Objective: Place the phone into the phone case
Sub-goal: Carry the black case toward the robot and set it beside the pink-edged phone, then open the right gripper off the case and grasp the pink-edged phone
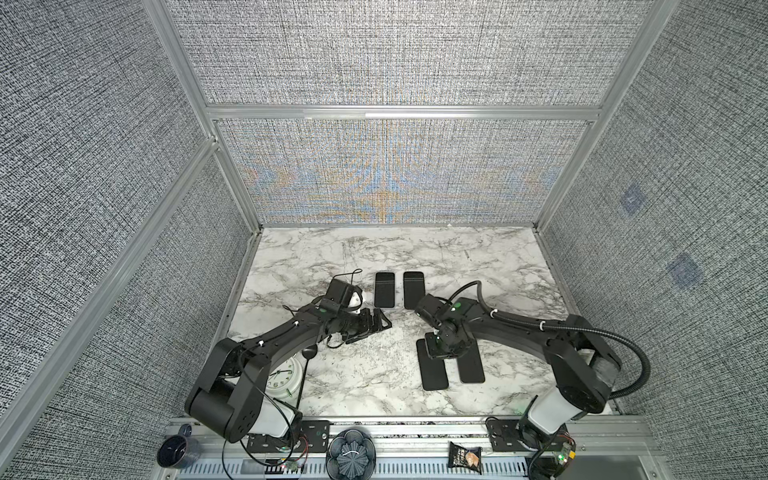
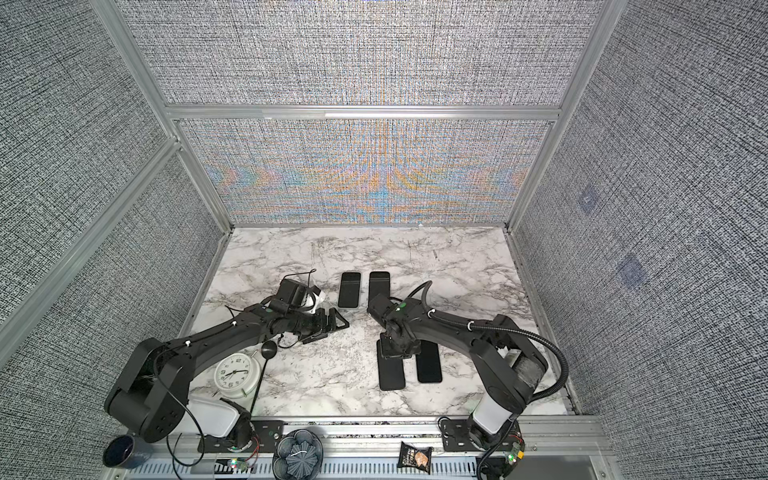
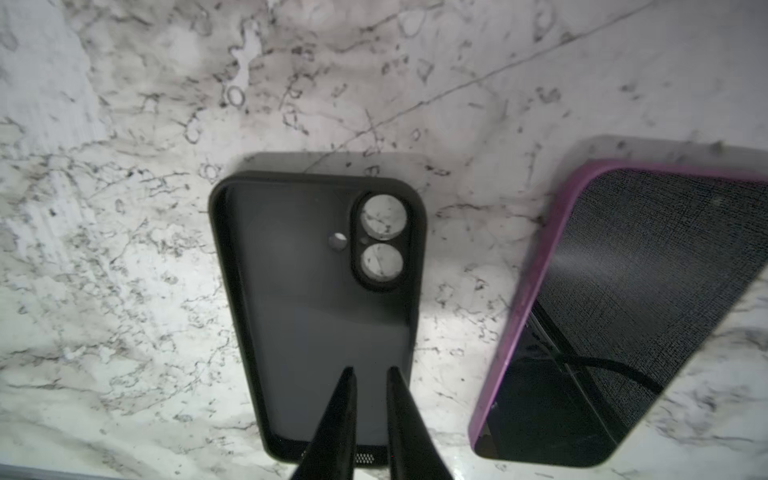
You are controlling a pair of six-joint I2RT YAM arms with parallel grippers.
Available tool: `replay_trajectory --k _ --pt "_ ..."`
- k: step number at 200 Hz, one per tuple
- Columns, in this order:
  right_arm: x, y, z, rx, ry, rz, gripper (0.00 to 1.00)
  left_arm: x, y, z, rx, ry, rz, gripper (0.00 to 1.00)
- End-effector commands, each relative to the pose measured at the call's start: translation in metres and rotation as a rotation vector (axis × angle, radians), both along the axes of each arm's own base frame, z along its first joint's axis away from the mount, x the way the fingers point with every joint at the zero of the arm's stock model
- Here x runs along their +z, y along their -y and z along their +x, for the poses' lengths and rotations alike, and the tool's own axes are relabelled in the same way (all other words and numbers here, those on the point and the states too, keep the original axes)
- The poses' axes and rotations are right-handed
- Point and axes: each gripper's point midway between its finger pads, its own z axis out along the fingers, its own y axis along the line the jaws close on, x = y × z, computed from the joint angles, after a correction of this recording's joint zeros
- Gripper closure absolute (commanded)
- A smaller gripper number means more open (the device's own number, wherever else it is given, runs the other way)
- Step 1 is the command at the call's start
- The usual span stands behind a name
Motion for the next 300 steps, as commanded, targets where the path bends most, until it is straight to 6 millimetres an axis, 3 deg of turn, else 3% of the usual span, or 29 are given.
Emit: replay_trajectory --k 1,31,59,89,115,138,232,300 --pt "0.0 -0.001 0.003 -0.013 0.015 -0.016 0.74 0.001 0.002 0.004 0.002 0.014 -0.008 0.04" --pt "0.018 0.011 0.006 0.026 0.061 -0.079 0.67 0.0 0.005 0.005 -0.004 0.008 -0.017 0.04" --pt "0.031 0.057 0.002 0.025 0.105 -0.234 0.53 0.002 0.011 0.002 -0.034 0.01 -0.025 0.04" --pt "0.025 0.092 -0.009 -0.024 0.075 -0.267 0.33 -0.001 0.021 -0.002 -0.074 -0.008 -0.028 0.04" --pt "0.016 0.095 -0.014 -0.063 0.063 -0.198 0.15 0.0 0.024 0.0 -0.082 -0.003 -0.031 0.04" --pt "0.007 0.089 -0.017 -0.077 0.045 -0.138 0.08 0.001 0.026 0.002 -0.088 -0.001 -0.033 0.04" --pt "-0.026 0.092 -0.02 -0.121 0.002 -0.111 0.08 0.0 0.029 0.003 -0.092 -0.003 -0.036 0.04" --pt "-0.038 0.088 -0.016 -0.135 0.002 -0.034 0.3 -0.001 0.028 0.004 -0.091 -0.003 -0.022 0.04"
